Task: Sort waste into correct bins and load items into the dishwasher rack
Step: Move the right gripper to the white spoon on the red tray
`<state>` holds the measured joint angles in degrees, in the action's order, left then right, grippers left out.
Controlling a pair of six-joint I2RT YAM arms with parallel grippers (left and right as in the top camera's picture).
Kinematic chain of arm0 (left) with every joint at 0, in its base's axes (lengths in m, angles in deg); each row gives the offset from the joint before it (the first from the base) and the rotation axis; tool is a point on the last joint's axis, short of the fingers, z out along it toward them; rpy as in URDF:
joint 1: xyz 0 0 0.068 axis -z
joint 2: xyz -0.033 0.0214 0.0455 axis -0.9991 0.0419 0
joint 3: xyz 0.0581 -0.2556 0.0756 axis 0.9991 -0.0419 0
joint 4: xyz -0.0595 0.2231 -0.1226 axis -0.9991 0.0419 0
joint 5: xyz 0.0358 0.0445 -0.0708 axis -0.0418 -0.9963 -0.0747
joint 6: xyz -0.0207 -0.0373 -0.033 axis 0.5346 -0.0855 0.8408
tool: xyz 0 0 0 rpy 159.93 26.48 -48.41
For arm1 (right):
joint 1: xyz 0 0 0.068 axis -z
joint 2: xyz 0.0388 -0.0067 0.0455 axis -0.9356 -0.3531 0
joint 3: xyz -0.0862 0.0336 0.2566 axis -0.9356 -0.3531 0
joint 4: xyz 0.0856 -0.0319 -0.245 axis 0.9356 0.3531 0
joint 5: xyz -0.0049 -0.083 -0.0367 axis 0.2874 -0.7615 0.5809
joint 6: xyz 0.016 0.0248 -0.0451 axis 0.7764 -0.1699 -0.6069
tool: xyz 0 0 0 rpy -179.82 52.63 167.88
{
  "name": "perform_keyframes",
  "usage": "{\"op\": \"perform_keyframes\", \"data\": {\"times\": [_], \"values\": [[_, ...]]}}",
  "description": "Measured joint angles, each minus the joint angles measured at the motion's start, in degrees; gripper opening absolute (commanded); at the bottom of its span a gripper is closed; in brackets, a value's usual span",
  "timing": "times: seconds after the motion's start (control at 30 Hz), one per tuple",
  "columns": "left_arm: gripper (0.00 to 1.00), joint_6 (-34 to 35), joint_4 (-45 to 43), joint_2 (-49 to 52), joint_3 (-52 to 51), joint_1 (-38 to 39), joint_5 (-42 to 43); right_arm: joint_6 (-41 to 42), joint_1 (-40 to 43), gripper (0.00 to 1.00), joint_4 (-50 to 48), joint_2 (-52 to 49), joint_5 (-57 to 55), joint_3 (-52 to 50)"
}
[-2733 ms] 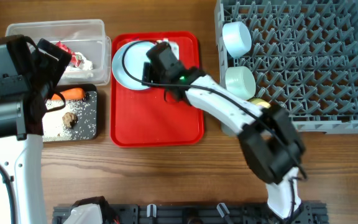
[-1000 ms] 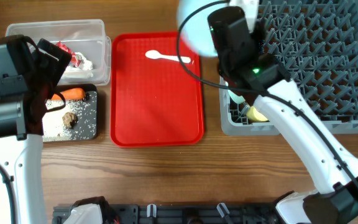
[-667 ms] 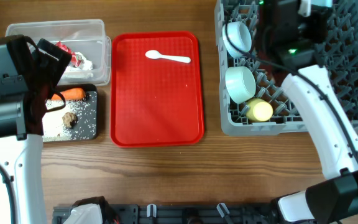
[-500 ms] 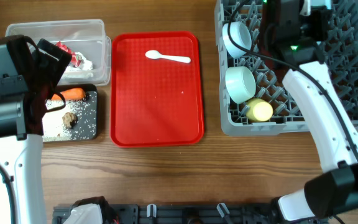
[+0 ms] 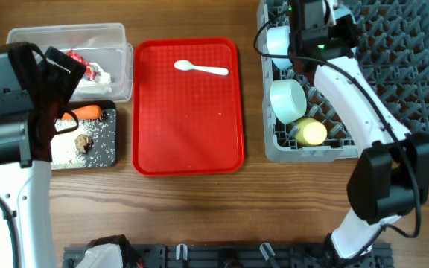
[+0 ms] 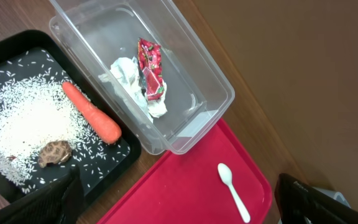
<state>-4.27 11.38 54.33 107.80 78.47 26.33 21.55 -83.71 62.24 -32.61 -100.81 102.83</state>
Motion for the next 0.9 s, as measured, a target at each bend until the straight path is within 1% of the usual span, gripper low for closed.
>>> {"op": "perform_keyframes", "data": {"times": [0.03,0.07,0.1,0.17,0.27,0.3,0.37,0.43,0.5,0.6,0.7,0.83,0.9], "values": [[1.00,0.00,0.00,0.00,0.00,0.00,0.00,0.00,-0.09,0.15,-0.04,-0.59,0.79,0.00],[1.00,0.00,0.00,0.00,0.00,0.00,0.00,0.00,-0.09,0.73,-0.02,-1.05,1.57,0.00],[1.00,0.00,0.00,0.00,0.00,0.00,0.00,0.24,-0.09,1.00,-0.13,-1.36,2.36,0.00],[1.00,0.00,0.02,0.00,0.00,0.00,0.00,2.62,-0.09,0.99,-0.28,-1.64,5.35,-0.02],[1.00,0.00,0.02,0.00,0.00,0.00,0.00,10.67,-0.09,1.00,0.28,-1.64,10.34,0.00],[1.00,-0.02,0.02,0.00,0.00,0.00,0.00,13.94,-0.09,1.00,1.36,-1.64,13.64,0.00],[1.00,0.00,0.00,0.00,0.00,0.00,0.02,17.94,-0.09,1.00,4.52,-0.92,17.33,0.22],[1.00,0.00,0.02,0.00,0.00,0.00,0.00,21.11,0.09,1.00,6.69,1.16,23.23,1.03],[1.00,-0.02,0.02,0.00,0.00,0.00,0.00,23.17,-0.02,1.00,7.78,3.61,33.27,2.10],[1.00,-0.02,0.02,0.00,0.00,0.00,0.00,24.46,-0.61,1.00,6.43,7.87,51.36,3.04],[1.00,0.00,0.02,0.00,0.00,0.00,0.00,24.35,-4.17,1.00,5.38,9.20,62.18,4.00],[1.00,0.00,0.02,0.00,0.00,0.00,0.00,22.08,-14.21,1.00,6.54,6.51,63.34,4.02],[1.00,0.00,0.02,0.00,0.00,0.00,0.00,20.41,-20.44,1.00,8.59,3.02,63.06,4.04]]}}
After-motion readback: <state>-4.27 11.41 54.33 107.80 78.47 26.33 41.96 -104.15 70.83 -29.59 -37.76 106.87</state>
